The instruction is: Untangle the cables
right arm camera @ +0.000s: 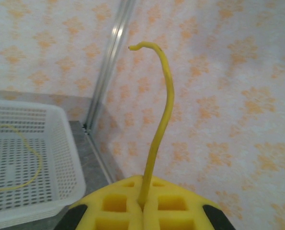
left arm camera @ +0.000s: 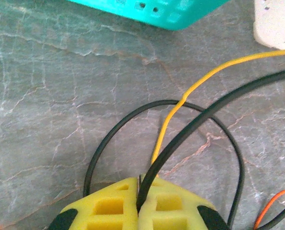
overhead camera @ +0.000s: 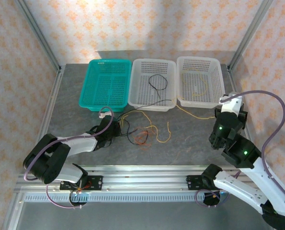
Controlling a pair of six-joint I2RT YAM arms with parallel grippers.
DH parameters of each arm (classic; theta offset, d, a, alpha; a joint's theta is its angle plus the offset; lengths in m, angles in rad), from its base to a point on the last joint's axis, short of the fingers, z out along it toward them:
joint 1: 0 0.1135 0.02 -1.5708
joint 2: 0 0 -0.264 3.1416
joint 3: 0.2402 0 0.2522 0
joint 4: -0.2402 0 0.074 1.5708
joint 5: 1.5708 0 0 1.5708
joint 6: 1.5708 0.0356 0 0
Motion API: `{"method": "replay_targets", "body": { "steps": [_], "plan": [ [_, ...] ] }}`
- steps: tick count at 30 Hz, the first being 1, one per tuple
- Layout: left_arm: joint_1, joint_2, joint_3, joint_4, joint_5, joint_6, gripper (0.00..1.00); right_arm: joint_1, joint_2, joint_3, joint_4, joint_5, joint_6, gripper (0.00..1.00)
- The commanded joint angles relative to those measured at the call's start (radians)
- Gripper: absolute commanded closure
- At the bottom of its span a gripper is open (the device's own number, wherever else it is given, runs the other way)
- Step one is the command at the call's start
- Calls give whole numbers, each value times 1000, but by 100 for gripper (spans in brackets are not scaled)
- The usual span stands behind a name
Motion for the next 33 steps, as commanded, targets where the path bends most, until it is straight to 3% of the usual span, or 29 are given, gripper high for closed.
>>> {"method": "replay_targets", "body": {
  "steps": [1,5,12,20,28,33],
  "plan": [
    [12,-4,-29,-24,-31,-21,100,-5,-56,38,23,141,37,100],
    [13,-4,-32,-17,-37,-22,100,-5,-85,108,-69,115,119,100],
    [13,-27,-39,-5,-23,-8,100,-5,-30,166,-121,-52,161,100],
    [11,-149,-58,63,103,53,100,-5,178,239,-147,-335,381,100],
    [-11,-272,-1,7,155,90,100,-12,422,349,-30,-506,431,100],
    [-27,-311,42,-34,158,106,100,-113,562,468,-48,-614,463,100]
  ]
}}
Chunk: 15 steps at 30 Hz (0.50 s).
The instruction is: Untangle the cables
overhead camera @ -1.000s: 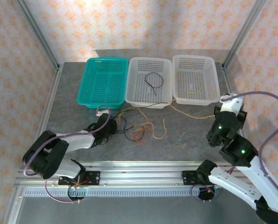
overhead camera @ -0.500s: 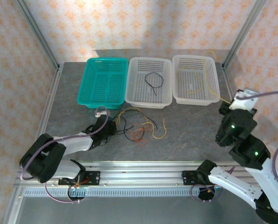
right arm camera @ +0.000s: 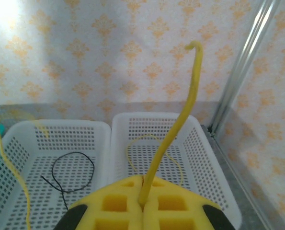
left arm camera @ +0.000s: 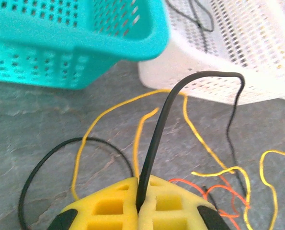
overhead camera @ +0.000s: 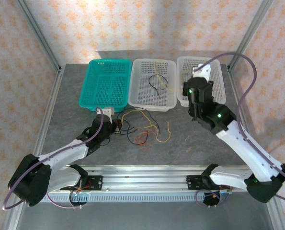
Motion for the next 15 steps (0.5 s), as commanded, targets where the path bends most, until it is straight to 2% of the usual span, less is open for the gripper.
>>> {"method": "replay_targets", "body": {
  "steps": [1,7,15],
  "plan": [
    [-18,-28,53,-36,20,34,100,-80,65,90,20,-111,51,100],
    [-70,-26,116,-65,5,47,100,-259,199,194,-6,-262,61,100],
    [-121,-21,159,-77,-13,48,100,-475,297,258,-138,-342,50,100]
  ]
}}
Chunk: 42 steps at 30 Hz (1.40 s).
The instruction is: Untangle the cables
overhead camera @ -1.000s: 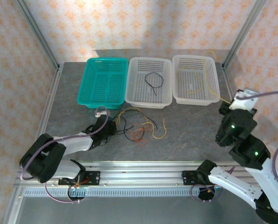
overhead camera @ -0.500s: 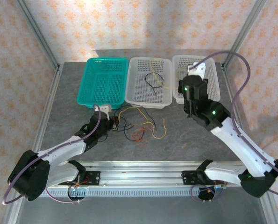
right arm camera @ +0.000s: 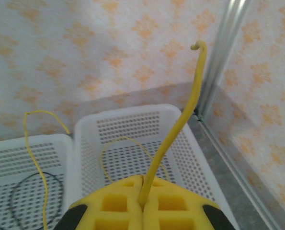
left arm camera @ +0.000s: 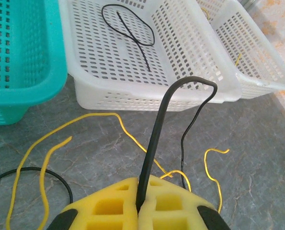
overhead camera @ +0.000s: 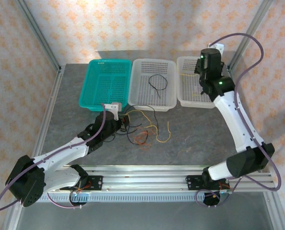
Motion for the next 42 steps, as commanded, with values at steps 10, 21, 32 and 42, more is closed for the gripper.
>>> {"method": "replay_targets", "body": {
  "steps": [10,21,32,42],
  "plan": [
    [-26,1,61,-42,-20,24,100,-176,151,39,-122,-136,13,100],
    [-29,-1,44,-41,-22,21,100,-176,430,186,-208,-219,3,100],
    [-36,-3,42,-45,-27,17,100,-176,709,325,-269,-195,-79,100],
    [-38,-6,46,-51,-28,15,100,-176,845,365,-245,-202,-111,100]
  ]
}}
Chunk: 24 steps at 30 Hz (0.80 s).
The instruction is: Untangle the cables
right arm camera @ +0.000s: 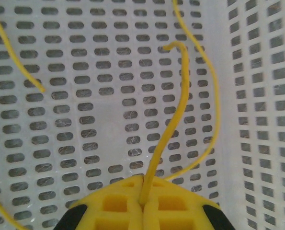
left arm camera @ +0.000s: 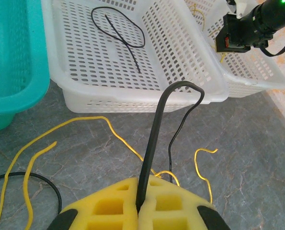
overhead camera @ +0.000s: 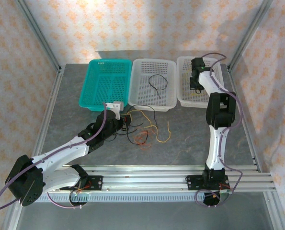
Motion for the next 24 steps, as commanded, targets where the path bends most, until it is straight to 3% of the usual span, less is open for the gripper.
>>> {"method": "replay_targets", "body": {
  "steps": [1,6,9,17,20,24],
  "plan": [
    [-13,-6,10,-19,-20,13,100,2,26,32,-11,4,-18,100],
    [-13,-11,18,-28,-21,14,100,0,25,39,-17,10,-10,96],
    [-14,-25,27,-41,-40,9,100,0,-21,39,-11,9,5,82],
    [-12,-48,65,-67,-62,-3,100,0,-202,-16,12,-7,38,32],
    [-12,-53,81,-70,-52,2,100,0,-293,-85,43,-11,52,22],
    [-2,-55,110,-76,-14,27,100,0,-436,-197,110,-22,81,18]
  ]
}}
